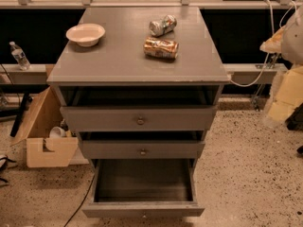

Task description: Close bottom drawer

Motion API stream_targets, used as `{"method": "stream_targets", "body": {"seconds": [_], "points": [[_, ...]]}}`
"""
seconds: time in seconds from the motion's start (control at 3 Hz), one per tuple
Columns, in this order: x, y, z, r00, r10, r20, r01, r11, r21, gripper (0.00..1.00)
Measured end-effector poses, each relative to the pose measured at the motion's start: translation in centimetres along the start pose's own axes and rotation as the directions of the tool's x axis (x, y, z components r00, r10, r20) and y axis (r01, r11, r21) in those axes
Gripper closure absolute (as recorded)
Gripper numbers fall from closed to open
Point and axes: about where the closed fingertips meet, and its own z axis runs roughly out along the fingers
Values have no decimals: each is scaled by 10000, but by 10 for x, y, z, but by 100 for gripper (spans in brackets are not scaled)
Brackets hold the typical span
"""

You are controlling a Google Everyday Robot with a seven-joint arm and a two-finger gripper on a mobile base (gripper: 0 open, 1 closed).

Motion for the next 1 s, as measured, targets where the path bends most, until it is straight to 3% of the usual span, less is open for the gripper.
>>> {"method": "stream_targets", "body": {"seconds": [0.33, 0.67, 1.0], "points": [[0, 0, 0, 10000, 2, 1, -2, 10000, -3, 0], [-4, 11, 25, 9996, 270, 89, -266, 9986, -451, 0], [-18, 34, 75, 9952, 954, 224, -921, 9885, -1199, 0]]}}
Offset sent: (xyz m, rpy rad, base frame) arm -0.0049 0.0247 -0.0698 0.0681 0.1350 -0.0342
